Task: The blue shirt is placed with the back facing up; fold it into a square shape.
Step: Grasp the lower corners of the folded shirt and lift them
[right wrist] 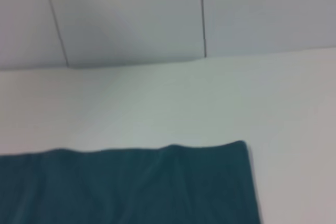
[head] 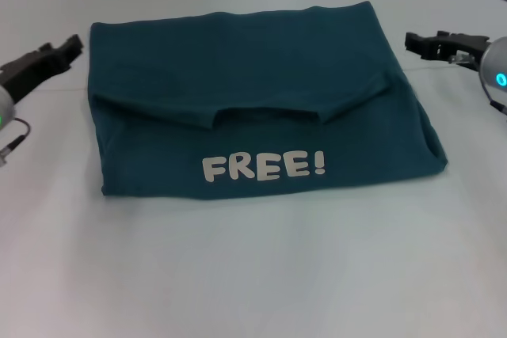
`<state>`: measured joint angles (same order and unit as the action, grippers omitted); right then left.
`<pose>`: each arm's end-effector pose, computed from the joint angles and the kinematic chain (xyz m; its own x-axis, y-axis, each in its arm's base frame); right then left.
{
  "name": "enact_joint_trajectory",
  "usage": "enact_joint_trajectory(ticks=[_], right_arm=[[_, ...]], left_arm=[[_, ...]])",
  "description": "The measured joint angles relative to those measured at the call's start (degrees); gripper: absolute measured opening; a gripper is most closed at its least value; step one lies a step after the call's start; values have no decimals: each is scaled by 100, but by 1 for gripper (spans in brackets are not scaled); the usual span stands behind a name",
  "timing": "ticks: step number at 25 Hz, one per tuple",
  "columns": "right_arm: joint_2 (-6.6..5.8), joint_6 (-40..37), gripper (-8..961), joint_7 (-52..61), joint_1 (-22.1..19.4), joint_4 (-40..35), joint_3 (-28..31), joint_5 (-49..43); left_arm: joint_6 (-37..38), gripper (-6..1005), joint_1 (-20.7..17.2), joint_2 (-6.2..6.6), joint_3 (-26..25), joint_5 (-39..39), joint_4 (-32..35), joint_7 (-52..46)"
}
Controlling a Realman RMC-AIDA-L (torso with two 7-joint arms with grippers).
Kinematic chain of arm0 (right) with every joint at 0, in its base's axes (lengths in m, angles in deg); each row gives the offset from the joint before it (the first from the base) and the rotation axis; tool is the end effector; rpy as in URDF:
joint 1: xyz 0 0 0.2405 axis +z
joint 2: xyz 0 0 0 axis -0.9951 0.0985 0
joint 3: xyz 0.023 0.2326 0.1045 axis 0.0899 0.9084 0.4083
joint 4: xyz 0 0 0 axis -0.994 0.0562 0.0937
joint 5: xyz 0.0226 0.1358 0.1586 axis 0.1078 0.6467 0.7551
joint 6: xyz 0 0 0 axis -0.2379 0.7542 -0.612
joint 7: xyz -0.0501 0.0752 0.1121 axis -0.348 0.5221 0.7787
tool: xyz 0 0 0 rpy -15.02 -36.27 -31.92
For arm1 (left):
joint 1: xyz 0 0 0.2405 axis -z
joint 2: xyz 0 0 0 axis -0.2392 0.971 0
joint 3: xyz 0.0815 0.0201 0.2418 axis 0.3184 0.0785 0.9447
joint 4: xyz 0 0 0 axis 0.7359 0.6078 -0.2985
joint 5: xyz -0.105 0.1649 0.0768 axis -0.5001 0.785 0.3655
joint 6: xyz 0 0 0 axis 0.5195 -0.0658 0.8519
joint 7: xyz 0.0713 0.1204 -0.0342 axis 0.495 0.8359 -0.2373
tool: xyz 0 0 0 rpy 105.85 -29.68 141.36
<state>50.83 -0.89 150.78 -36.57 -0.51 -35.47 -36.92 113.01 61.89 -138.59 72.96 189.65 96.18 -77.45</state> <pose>0.2814 0.4792 0.0495 0.6061 -0.4302 -0.6690 -0.7785 -0.1486 -0.6098 -0.2749 0.4608 0.0303 0.4265 0.3071 0.8508 0.9037 -0.1843 -0.3865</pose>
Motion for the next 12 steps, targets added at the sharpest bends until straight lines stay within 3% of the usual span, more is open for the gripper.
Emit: enact_joint_trajectory(ticks=[4,5,7,9,12], right_arm=[[-120,-499,580,44,-175,-22,23,143],[-159,-739,617,119,-251,-45,32,148],[-227,-1181,673,352,-434,-147,26,144],[-270,-1607,712,601,-626,-304,-17,116],[-364,-2183,750,1018,-923,-509,-176,60]], left_arm=[[94,439,-131,41,102,-50,74,-158],[344,462,-419,108,648,-12,249,-827],[571,521,-655,117,1169,-8,489,-1393],[904,580,-975,90,1758,-7,884,-1976],[1317,669,-1329,14,2241,-4,1332,-2374]])
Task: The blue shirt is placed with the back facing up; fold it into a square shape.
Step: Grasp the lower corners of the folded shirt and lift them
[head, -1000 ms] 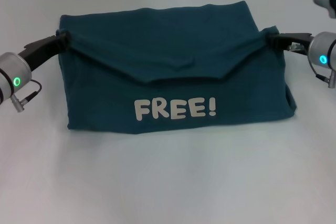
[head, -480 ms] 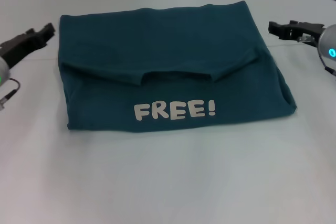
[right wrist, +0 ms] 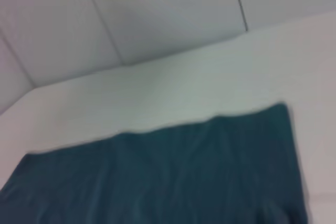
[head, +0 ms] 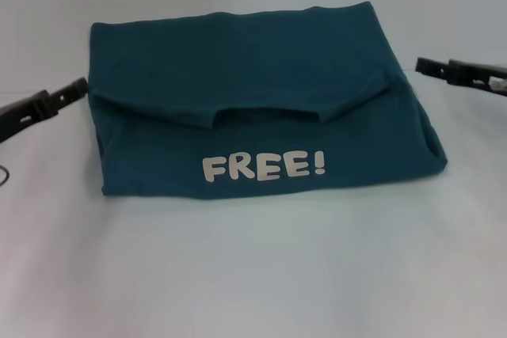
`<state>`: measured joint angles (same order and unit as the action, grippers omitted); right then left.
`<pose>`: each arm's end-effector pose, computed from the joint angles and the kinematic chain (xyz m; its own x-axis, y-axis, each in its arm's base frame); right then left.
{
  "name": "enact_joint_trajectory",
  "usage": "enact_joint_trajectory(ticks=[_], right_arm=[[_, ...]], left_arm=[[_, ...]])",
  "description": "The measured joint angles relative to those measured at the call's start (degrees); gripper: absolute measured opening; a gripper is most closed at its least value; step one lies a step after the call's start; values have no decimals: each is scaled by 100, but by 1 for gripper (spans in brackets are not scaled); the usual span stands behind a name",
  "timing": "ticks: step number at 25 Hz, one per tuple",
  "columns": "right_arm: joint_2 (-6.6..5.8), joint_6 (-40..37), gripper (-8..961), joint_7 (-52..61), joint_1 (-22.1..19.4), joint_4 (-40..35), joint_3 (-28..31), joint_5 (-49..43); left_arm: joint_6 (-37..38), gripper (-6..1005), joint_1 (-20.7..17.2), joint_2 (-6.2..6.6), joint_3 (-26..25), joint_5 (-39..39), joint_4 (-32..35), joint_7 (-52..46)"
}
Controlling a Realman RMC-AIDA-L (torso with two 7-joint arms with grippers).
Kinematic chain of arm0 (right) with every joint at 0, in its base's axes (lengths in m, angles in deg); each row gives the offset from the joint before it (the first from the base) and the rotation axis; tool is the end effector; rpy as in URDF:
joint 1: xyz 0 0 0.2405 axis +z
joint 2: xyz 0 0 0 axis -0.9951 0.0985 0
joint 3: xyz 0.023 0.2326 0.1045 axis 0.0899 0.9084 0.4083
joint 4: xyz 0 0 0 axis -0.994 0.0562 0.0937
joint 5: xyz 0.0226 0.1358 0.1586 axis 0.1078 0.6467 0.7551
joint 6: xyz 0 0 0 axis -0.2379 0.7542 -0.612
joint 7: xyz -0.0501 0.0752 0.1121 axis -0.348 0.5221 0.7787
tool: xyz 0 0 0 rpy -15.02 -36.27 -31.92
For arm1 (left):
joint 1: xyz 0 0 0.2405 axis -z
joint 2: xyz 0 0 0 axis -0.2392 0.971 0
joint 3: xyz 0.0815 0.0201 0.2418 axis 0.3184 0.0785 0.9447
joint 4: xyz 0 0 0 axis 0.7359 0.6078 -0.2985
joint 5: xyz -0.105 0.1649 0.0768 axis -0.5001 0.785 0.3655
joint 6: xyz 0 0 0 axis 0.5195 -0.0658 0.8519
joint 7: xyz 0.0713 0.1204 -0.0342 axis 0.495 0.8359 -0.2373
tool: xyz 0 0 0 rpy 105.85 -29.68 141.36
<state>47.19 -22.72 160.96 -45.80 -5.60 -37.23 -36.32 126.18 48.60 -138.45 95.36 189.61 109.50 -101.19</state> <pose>0.3101 0.4352 0.0724 0.4742 -0.5035 -0.7222 -0.8802 -0.2536 -0.4012 -0.2992 0.4119 0.0432 0.3653 0.4522 0.8137 0.9236 -0.2852 -0.2561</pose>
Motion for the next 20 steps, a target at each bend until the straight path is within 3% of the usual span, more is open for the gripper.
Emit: enact_joint_trajectory(ticks=[2,5,8,15,20], right_arm=[[-131,-312,749,419,-148,-42,-166,-129],[-289,-731,747,965,-261,-50,-292,-449],[-370,-1204,745,1338,-354,-132,-308,-742],[-382,-1452,738,1896,-402,-255,-325,-1429],[-307,-1278,739,1895,-383,-206,-340,-1526]], left_arm=[[230,893,-184,-20,167,12,160,-97],[450,901,-362,-32,223,115,249,-152],[599,908,-477,-50,202,259,290,-177],[785,907,-685,-117,203,593,403,-226],[864,906,-786,-151,202,611,494,-210]])
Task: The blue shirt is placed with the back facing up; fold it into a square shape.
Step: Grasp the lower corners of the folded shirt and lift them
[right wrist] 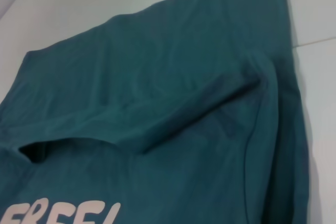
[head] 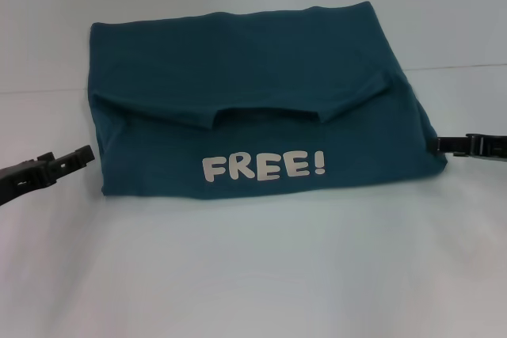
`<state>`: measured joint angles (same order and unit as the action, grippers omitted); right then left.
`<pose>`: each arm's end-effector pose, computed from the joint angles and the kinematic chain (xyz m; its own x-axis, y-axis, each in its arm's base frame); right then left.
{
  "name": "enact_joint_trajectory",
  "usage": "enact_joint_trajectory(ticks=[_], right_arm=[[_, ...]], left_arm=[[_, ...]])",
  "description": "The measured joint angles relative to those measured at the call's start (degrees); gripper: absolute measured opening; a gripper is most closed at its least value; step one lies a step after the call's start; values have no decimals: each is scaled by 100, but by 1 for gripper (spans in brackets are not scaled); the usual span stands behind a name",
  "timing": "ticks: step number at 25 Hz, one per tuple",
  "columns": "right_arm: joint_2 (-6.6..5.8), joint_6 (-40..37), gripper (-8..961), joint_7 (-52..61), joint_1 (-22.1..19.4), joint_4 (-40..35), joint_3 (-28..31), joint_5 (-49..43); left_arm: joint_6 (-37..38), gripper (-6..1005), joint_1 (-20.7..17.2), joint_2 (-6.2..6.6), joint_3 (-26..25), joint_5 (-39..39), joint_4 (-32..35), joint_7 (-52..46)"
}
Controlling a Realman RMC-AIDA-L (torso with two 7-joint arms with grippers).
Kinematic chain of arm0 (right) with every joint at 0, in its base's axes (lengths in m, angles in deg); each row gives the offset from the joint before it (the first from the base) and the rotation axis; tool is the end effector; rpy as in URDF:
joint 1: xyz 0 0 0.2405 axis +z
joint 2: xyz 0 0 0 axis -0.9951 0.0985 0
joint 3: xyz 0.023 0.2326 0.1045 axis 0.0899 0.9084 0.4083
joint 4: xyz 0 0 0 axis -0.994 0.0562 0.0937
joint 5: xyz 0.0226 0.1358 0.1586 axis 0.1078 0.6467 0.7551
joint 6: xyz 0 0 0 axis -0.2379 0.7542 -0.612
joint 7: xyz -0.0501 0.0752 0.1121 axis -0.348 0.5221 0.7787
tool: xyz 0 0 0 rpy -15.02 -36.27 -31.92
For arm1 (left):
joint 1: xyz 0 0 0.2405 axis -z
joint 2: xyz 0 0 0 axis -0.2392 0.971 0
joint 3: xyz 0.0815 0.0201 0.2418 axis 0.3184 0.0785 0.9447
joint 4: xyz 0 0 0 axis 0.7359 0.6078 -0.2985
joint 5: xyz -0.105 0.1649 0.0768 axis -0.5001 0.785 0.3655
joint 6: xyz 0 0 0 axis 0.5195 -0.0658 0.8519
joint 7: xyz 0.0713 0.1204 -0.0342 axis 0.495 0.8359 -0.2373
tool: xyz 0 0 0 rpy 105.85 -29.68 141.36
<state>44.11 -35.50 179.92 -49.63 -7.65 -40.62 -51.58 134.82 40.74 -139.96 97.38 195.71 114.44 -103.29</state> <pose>0.3399 0.3921 0.0683 0.3345 -0.7605 -0.5565 -0.9355 -0.1966 -0.2937 -0.3264 0.3611 0.0299 0.3884 0.5585 0.7330 0.9159 -0.3215 -0.2404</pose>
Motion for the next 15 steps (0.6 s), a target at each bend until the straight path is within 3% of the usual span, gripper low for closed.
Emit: enact_joint_trajectory(ticks=[7,15], right_arm=[[249,450,738,24,183,45,-16,-366],[325,783,739,-5,313,266,-16,-423]], left_arm=[[13,905,-24,-12,5,1,6,3],[13,903,-15,-12,13,16,7,2]])
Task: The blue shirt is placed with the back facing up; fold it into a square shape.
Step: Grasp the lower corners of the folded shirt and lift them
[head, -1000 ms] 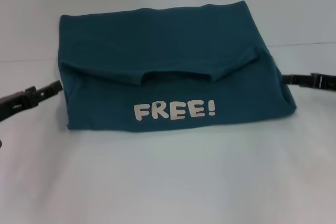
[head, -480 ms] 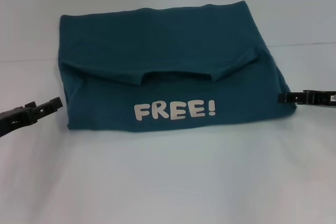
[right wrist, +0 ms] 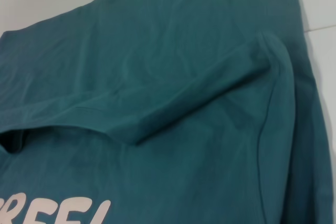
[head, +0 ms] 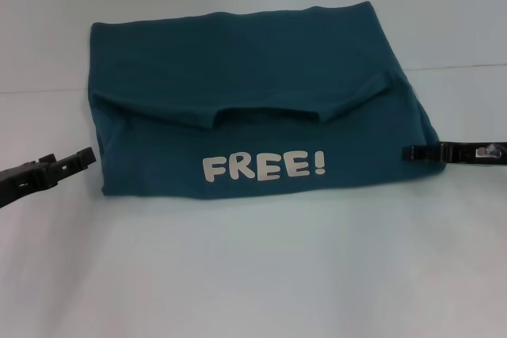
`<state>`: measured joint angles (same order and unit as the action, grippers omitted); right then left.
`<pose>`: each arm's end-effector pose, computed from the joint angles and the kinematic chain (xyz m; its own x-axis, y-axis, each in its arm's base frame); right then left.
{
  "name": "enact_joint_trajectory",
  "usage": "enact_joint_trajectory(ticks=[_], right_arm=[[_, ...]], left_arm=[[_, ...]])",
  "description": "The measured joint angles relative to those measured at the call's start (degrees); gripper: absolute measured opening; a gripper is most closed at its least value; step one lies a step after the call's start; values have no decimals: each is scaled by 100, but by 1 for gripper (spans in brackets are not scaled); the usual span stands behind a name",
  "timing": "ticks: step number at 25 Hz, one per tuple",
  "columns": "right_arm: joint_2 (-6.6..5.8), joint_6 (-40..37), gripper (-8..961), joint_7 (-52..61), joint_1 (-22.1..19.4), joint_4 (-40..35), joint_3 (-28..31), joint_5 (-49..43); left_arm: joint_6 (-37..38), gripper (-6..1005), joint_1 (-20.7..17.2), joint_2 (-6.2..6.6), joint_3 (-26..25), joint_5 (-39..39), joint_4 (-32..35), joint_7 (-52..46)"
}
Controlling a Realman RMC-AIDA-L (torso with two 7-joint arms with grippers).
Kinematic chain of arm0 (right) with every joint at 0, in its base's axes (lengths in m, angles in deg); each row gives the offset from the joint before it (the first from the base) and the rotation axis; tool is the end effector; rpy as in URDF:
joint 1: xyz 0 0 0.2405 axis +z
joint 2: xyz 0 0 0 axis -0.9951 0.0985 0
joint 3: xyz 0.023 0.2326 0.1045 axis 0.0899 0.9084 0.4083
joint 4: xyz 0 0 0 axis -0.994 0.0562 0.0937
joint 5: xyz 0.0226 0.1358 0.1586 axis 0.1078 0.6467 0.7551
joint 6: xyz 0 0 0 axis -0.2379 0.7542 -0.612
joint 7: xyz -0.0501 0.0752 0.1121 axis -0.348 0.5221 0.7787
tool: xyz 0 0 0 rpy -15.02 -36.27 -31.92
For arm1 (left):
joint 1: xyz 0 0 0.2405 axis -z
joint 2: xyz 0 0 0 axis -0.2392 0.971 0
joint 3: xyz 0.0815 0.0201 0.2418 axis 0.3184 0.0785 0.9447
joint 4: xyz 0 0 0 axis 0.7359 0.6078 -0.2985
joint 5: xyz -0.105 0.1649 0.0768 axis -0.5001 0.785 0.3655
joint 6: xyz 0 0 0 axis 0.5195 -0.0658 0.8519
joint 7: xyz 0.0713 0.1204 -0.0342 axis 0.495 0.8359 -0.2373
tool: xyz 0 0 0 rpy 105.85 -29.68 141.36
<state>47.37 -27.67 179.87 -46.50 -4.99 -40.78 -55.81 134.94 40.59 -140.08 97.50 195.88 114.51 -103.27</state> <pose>0.3324 0.4038 0.0361 0.3593 -0.7668 -0.5320 -0.9170 -0.1843 -0.3537 -0.3266 0.3599 0.0285 0.3895 0.5619 0.7297 0.9155 -0.3231 -0.2398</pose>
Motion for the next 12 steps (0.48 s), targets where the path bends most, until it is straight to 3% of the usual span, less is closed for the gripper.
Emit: enact_joint_trajectory(ticks=[7,12], right_arm=[[20,-5,734,24,30,35,4,10],[17,-93,582,-12,30,-13,3,15]], left_arm=[[-30,902,21,3,-6,16,-5,1],[-57,901,23,6,-6,17,-19,1]])
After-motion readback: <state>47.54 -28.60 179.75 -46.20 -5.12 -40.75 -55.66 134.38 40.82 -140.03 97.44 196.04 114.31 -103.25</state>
